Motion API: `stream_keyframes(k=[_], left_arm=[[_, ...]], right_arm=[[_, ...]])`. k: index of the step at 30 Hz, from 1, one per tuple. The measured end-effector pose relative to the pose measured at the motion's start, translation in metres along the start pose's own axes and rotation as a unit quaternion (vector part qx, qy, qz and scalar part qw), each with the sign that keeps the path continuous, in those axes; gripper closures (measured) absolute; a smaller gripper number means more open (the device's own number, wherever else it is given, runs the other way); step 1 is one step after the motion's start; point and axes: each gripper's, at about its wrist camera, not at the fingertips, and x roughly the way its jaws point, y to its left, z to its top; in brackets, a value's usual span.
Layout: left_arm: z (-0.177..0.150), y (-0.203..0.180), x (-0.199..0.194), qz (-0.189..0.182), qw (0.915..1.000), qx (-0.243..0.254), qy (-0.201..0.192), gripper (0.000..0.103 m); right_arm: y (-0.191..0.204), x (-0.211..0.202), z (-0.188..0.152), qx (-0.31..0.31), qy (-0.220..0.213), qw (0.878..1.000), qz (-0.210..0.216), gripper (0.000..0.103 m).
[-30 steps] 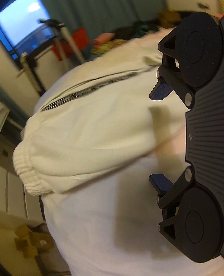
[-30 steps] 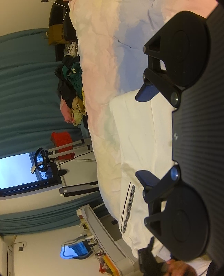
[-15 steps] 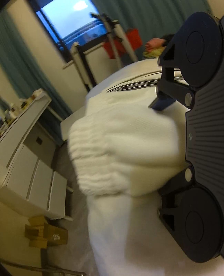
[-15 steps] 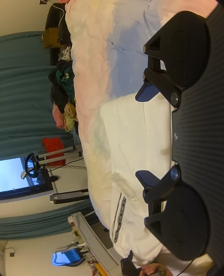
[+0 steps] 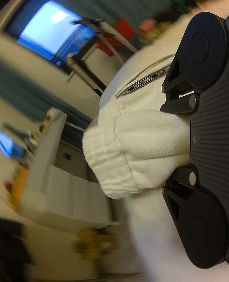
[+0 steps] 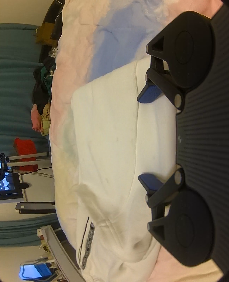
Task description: Fold clothes
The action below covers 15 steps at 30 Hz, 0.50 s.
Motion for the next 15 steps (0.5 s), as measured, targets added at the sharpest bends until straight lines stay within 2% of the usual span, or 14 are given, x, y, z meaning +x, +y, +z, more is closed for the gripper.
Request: stream_keyframes(k=[3, 7, 12, 15], left_arm=[[0.007, -0.031, -0.027, 0.005, 0.9983, 0.045, -0.037, 0.089], [0.016, -0.088, -0.072, -0.012, 0.9914, 0.093, -0.091, 0.089], [-0.003, -0.188, -0.137, -0.059, 0.9719, 0.179, -0.141, 0.089], [-0.036, -0.25, -0.175, -0.09, 0.9551, 0.223, -0.173, 0.089]], right_arm=[[-0.013, -0.01, 0.004, 0.037, 0.006, 0.999, 0.01, 0.015], [-0.038, -0.037, 0.011, 0.106, -0.006, 0.994, 0.037, 0.015], [-0.066, -0.075, 0.021, 0.14, -0.057, 0.987, 0.046, 0.015], [-0.082, -0.09, 0.021, 0.157, -0.08, 0.983, 0.042, 0.015]])
